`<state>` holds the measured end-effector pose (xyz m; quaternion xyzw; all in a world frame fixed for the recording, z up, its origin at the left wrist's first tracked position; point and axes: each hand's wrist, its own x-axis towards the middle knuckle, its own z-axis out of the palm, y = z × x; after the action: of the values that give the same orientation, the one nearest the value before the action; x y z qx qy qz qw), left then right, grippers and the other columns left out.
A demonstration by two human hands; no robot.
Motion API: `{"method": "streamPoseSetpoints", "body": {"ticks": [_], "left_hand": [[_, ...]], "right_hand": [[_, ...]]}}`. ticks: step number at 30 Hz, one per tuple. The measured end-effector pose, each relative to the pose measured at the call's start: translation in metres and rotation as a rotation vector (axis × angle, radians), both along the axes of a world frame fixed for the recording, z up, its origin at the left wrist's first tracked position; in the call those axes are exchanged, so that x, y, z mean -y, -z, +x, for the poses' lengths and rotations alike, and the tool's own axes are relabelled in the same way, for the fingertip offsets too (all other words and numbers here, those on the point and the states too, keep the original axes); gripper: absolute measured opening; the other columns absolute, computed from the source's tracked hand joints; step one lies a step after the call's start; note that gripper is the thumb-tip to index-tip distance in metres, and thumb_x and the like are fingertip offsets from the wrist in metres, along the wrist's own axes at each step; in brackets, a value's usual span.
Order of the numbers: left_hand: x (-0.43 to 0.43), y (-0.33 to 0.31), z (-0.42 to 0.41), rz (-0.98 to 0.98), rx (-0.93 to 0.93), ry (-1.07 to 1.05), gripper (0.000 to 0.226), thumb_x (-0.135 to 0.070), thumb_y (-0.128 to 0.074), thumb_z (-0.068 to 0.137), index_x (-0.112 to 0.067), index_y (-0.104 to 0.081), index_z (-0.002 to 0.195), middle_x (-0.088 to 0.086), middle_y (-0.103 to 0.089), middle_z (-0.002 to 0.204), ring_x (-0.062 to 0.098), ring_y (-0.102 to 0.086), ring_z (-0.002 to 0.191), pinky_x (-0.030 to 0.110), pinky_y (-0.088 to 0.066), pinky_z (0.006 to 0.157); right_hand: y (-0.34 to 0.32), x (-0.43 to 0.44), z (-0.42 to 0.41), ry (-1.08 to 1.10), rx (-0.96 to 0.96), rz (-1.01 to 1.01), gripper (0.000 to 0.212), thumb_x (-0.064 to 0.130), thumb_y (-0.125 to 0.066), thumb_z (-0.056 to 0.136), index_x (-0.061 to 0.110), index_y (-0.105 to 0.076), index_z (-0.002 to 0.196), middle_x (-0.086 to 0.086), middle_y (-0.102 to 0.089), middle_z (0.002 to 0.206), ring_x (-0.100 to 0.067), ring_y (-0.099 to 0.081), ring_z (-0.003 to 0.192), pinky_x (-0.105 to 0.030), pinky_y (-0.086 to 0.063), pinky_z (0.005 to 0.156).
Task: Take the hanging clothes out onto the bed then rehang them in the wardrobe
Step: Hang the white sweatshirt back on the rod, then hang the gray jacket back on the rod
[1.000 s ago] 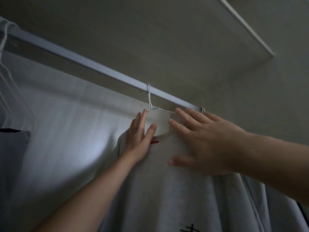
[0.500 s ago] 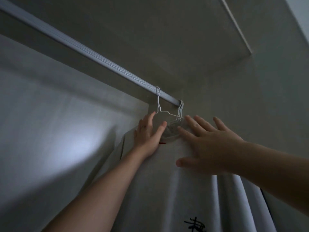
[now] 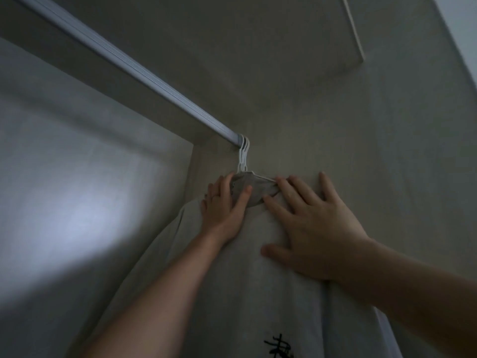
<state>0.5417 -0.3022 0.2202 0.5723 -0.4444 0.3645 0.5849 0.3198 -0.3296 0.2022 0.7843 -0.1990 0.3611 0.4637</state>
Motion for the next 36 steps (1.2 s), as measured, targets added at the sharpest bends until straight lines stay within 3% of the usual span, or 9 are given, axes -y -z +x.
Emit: {"method": "streamPoseSetpoints", "body": {"ticks": [8, 13, 17, 21, 26, 31, 36], "left_hand": [[0.013, 0.005, 0.007, -0.091, 0.026, -0.039, 0.08, -0.075, -0.017, 0.08, -0.038, -0.027, 0.15, -0.001, -0.027, 0.16, 0.026, -0.017, 0.15, 0.055, -0.018, 0.117], [0.004, 0.006, 0.001, 0.025, -0.021, -0.061, 0.076, -0.072, -0.021, 0.086, -0.041, -0.018, 0.154, 0.002, -0.016, 0.165, 0.025, -0.01, 0.152, 0.055, -0.012, 0.12], [-0.012, 0.016, -0.022, 0.135, -0.05, -0.065, 0.068, -0.068, -0.02, 0.094, -0.042, -0.009, 0.156, 0.003, -0.006, 0.167, 0.021, -0.006, 0.153, 0.056, -0.007, 0.12], [-0.031, 0.041, -0.088, 0.13, 0.083, 0.05, 0.083, -0.076, -0.011, 0.081, -0.04, -0.014, 0.156, 0.0, -0.006, 0.167, 0.018, -0.004, 0.153, 0.054, -0.009, 0.121], [-0.046, 0.093, -0.191, 0.128, 0.32, 0.073, 0.07, -0.069, -0.018, 0.087, -0.045, -0.018, 0.153, 0.0, -0.009, 0.167, 0.022, -0.001, 0.153, 0.053, -0.004, 0.121], [-0.039, 0.168, -0.287, 0.185, 0.412, 0.074, 0.069, -0.07, -0.02, 0.094, -0.042, -0.013, 0.156, -0.004, -0.001, 0.167, 0.024, 0.005, 0.153, 0.052, 0.002, 0.12], [-0.011, 0.26, -0.391, 0.278, 0.507, 0.274, 0.068, -0.066, -0.022, 0.097, -0.035, -0.017, 0.157, -0.003, -0.002, 0.167, 0.026, 0.002, 0.154, 0.059, -0.005, 0.12]], "right_hand": [[0.006, 0.006, 0.009, -0.022, 0.058, -0.051, 0.089, 0.078, -0.02, 0.084, 0.025, -0.006, 0.155, -0.014, 0.005, 0.163, -0.03, 0.002, 0.149, -0.062, 0.002, 0.113], [0.006, 0.001, -0.001, -0.056, 0.015, -0.011, 0.075, 0.067, -0.026, 0.089, 0.03, -0.015, 0.154, -0.011, 0.002, 0.164, -0.028, -0.001, 0.15, -0.061, 0.002, 0.115], [0.003, -0.005, -0.034, -0.119, 0.002, 0.08, 0.066, 0.062, -0.032, 0.09, 0.036, -0.02, 0.15, 0.002, -0.005, 0.164, -0.022, -0.005, 0.15, -0.059, 0.003, 0.116], [0.014, -0.012, -0.094, -0.136, 0.121, 0.121, 0.067, 0.061, -0.029, 0.089, 0.037, -0.021, 0.15, 0.0, -0.016, 0.163, -0.022, -0.008, 0.151, -0.057, 0.0, 0.117], [0.067, -0.015, -0.182, -0.16, 0.176, 0.116, 0.066, 0.056, -0.034, 0.091, 0.034, -0.025, 0.153, -0.001, -0.023, 0.161, -0.024, -0.009, 0.151, -0.057, -0.006, 0.119], [0.143, -0.003, -0.277, -0.127, 0.215, 0.229, 0.065, 0.055, -0.029, 0.095, 0.035, -0.016, 0.154, 0.002, -0.013, 0.164, -0.021, 0.0, 0.151, -0.055, -0.003, 0.119], [0.235, 0.02, -0.387, -0.01, 0.268, 0.44, 0.066, 0.057, -0.029, 0.095, 0.035, -0.013, 0.155, 0.003, -0.01, 0.164, -0.02, 0.0, 0.151, -0.055, -0.003, 0.119]]}}
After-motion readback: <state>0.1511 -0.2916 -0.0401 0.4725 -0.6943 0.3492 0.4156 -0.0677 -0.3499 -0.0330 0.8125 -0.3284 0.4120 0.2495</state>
